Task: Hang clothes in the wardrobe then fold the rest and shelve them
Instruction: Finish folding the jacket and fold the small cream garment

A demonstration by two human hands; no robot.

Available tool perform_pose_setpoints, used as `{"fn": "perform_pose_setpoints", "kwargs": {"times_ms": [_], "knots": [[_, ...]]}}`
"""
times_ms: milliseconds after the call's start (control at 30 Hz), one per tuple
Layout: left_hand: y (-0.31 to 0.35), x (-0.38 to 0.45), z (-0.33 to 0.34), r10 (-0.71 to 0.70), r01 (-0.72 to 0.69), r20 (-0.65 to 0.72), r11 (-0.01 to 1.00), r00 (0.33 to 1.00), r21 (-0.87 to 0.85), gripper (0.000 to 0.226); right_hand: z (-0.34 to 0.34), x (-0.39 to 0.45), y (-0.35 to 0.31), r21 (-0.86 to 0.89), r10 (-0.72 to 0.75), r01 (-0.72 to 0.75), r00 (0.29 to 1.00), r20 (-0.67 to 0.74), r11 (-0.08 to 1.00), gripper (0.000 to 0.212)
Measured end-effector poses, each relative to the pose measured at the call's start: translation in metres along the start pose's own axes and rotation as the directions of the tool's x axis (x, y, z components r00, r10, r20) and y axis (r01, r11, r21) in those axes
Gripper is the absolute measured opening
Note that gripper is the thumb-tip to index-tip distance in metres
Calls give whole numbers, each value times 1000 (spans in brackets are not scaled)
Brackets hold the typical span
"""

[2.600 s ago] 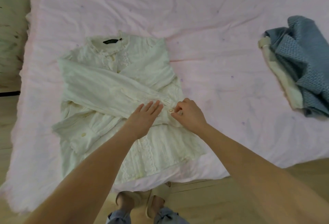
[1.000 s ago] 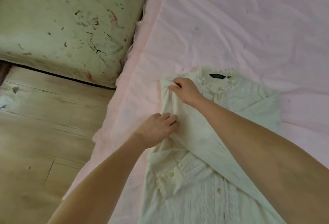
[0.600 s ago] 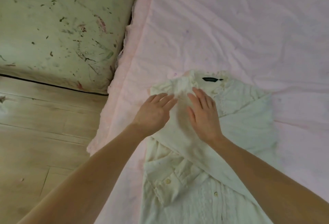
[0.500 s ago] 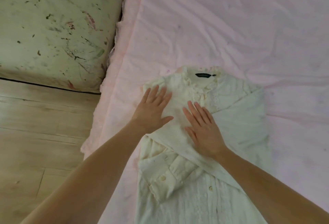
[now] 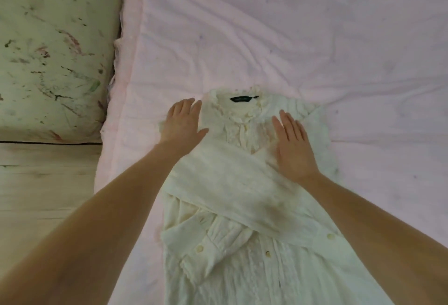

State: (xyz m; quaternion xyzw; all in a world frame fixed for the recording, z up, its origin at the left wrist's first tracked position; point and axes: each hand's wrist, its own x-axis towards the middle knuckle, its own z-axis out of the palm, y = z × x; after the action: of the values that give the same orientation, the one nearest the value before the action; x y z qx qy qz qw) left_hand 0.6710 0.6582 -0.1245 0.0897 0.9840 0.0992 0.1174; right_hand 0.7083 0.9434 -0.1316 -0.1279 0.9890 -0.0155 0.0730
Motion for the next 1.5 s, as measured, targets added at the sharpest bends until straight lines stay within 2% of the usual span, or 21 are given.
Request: {"fn": "perform_pose_setpoints", "kwargs": {"times_ms": [67, 133, 200, 300, 367, 533, 633, 733, 800, 867, 1000, 1133, 1200, 1333, 1433, 1500], "knots": [[3, 22, -2, -31, 21, 151, 998, 988, 66, 95, -9, 30, 9, -5, 125, -125, 991, 39, 992, 79], [8, 36, -2, -63, 40, 220, 993, 973, 108, 108, -10, 55, 18, -55, 184, -178, 973, 140, 982, 82], [12, 39, 3, -64, 37, 217, 992, 974, 124, 106, -10, 72, 24, -120, 213, -187, 939, 269, 975, 94], [18, 43, 6, -56, 17, 204, 981, 977, 191, 90, -9, 85, 30, -158, 229, -188, 923, 310, 969, 107], [19, 46, 8, -78, 45, 240, 989, 968, 139, 76, -7, 90, 28, -201, 188, -136, 946, 265, 970, 96], [14, 42, -2, -15, 28, 291, 999, 956, -39, 44, -8, 81, 21, -137, 92, -70, 982, 165, 988, 27], [15, 31, -20, 42, 5, 328, 990, 944, -140, 40, -20, 58, 28, -24, 38, -35, 992, 118, 999, 18], [27, 7, -44, 108, -59, 315, 985, 943, -160, 35, -45, 23, 37, 19, -28, 26, 993, 114, 999, 15], [37, -18, -59, 131, -92, 295, 986, 946, -142, 26, -70, -10, 40, -13, -131, 134, 985, 115, 991, 19], [46, -47, -68, 130, -96, 297, 987, 946, -126, 21, -90, -45, 37, -37, -215, 225, 960, 179, 974, 26], [72, -122, -68, 104, -72, 274, 990, 956, -125, 15, -110, -114, 38, -64, -290, 324, 905, 312, 944, 39], [105, -188, -56, 105, -105, 165, 994, 981, -13, 19, -106, -174, 45, -77, -313, 348, 903, 294, 934, 38], [122, -217, -47, 112, -123, 126, 989, 986, 80, 16, -99, -205, 50, -78, -345, 377, 900, 265, 923, 46], [146, -266, -18, 141, -163, 140, 973, 980, 162, 16, -77, -255, 54, -90, -437, 462, 876, 203, 883, 60], [148, -299, 9, 219, -226, 62, 960, 974, 167, 31, -54, -283, 55, -166, -528, 555, 830, 179, 815, 70], [145, -318, 26, 258, -259, 29, 947, 966, 188, 42, -39, -299, 55, -195, -564, 595, 803, 192, 780, 68]]}}
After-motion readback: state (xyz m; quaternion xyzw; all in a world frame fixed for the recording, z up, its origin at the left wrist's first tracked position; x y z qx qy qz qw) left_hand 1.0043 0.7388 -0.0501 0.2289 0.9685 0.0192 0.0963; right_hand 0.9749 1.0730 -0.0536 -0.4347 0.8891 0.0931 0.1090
